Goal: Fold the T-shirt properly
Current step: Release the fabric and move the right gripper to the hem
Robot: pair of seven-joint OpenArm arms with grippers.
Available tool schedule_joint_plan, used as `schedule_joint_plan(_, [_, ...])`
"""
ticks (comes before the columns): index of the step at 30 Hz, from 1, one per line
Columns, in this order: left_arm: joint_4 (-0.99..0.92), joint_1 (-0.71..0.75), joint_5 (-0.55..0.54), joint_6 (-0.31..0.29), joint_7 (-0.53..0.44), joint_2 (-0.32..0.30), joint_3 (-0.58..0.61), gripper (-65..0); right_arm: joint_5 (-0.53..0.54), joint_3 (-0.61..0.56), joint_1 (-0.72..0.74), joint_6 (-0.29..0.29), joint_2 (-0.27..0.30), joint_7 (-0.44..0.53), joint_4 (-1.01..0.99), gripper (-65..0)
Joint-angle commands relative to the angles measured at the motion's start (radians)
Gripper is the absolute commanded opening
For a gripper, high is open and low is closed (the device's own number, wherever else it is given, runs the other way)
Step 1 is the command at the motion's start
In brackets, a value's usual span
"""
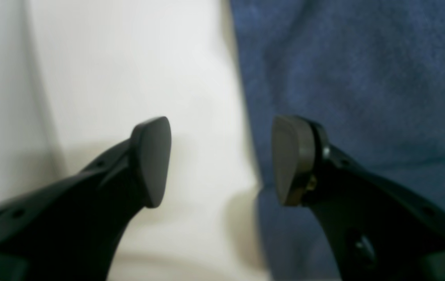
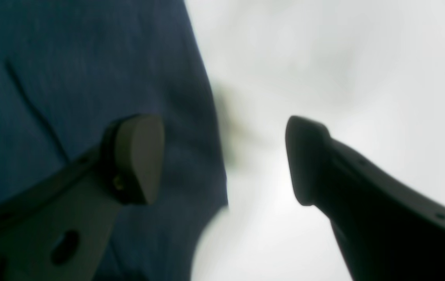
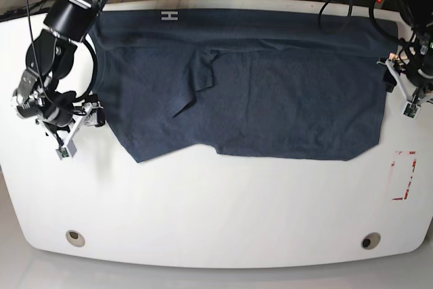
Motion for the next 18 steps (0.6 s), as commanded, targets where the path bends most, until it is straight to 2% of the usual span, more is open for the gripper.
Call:
schedule_joint_plan(1, [-0.025, -0.060, -0.012, 0.007, -0.027, -0.018, -0.006, -27.2, -0.023, -0.031, 0.077, 0.001, 0.014, 0.070, -0.046, -18.4])
schedule_joint_plan(9, [-0.113, -0.200, -0.013, 0.007, -0.036, -0.015, -0.011, -27.2, -0.118, -0.134, 0.260, 0.001, 0.016, 0.309, -0.388, -18.4])
schedule_joint_plan(13, [-0.134, -0.228, -0.012, 0.007, -0.100, 0.009, -0.011, -27.2, -0.145, -0.184, 0.320, 0.001, 0.031, 0.449, -0.569, -18.4])
schedule_joint_plan(18, [-0.163, -0.229, -0.012, 0.055, -0.156, 0.017, -0.011, -26.8, -0.151, -0.247, 0.378, 0.001, 0.042, 0.604, -0.780, -18.4])
